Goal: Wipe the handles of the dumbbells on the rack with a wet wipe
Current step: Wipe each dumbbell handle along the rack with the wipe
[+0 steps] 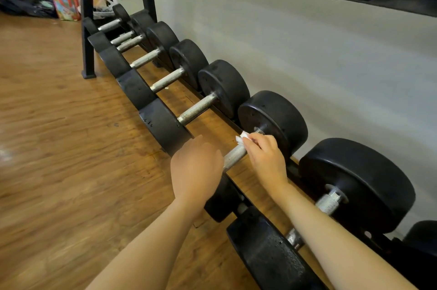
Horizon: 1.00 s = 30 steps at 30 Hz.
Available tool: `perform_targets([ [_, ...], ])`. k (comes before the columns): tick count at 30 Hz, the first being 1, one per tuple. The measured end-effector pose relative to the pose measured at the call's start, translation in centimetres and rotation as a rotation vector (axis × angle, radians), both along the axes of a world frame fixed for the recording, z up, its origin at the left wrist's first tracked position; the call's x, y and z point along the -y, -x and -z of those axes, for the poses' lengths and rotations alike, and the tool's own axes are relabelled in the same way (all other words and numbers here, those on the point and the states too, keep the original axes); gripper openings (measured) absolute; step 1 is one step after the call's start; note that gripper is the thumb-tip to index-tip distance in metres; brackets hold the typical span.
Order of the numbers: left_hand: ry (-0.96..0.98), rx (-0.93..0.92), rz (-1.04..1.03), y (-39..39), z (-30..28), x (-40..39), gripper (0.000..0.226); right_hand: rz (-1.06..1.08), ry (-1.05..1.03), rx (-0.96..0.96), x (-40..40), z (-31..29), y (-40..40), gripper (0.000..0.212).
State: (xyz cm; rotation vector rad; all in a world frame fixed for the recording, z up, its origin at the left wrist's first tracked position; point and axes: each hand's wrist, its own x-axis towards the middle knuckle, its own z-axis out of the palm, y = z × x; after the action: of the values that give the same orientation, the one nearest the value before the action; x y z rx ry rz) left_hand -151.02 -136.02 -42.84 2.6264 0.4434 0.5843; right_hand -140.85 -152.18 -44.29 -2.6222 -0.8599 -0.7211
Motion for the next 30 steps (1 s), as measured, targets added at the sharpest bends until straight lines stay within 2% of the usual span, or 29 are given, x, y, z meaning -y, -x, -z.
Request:
perform_targets([
  [2, -0.005, 0.038, 0.0, 0.6, 0.5, 0.1, 0.039, 0.016, 0.105, 0.088, 0.2, 0.2, -0.1, 0.049],
  [4, -0.011, 0.078, -0.006, 1.0, 0.9, 0.2, 0.042, 0.072, 0.081, 0.091, 0.4, 0.0, -0.3, 0.053],
  [8, -0.014, 0.111, -0.013, 1.0, 1.0, 0.2, 0.05, 0.024, 0.039, 0.049, -0.4, 0.4, 0.0, 0.038],
  [11, -0.01, 0.107, -0.006, 1.0, 1.1, 0.1, 0.052, -0.077, 0.046, 0.01, -0.9, 0.8, 1.1, 0.039],
  [14, -0.017, 0.103, 0.004, 0.9, 1.1, 0.0, 0.057, 0.031, -0.023, -0.005, -0.1, 0.7, 0.2, 0.05],
  [16, -0.018, 0.097, 0.011, 0.9, 1.1, 0.0, 0.058, 0.11, -0.071, -0.035, -0.1, 0.4, -0.1, 0.05],
  [18, -0.016, 0.092, 0.011, 1.0, 1.0, 0.0, 0.057, 0.059, -0.094, -0.066, -0.4, 0.5, 0.0, 0.046],
  [21, -0.004, 0.092, 0.014, 1.0, 0.9, 0.0, 0.057, -0.009, 0.011, 0.016, -0.5, 0.6, 0.0, 0.046],
  [23, -0.007, 0.102, 0.015, 1.0, 0.8, 0.0, 0.058, 0.028, -0.012, -0.065, -0.4, 0.2, -0.3, 0.046],
  [26, -0.006, 0.101, 0.013, 0.9, 0.8, 0.1, 0.058, 0.006, -0.054, -0.114, -0.7, 0.5, -0.2, 0.058],
  [28, -0.002, 0.095, 0.011, 1.0, 0.7, 0.1, 0.058, -0.044, -0.023, -0.112, -0.7, 1.1, 0.0, 0.066],
  [30, -0.001, 0.095, 0.01, 1.0, 0.7, 0.0, 0.057, -0.007, 0.009, -0.081, -0.6, 1.3, -0.4, 0.071],
])
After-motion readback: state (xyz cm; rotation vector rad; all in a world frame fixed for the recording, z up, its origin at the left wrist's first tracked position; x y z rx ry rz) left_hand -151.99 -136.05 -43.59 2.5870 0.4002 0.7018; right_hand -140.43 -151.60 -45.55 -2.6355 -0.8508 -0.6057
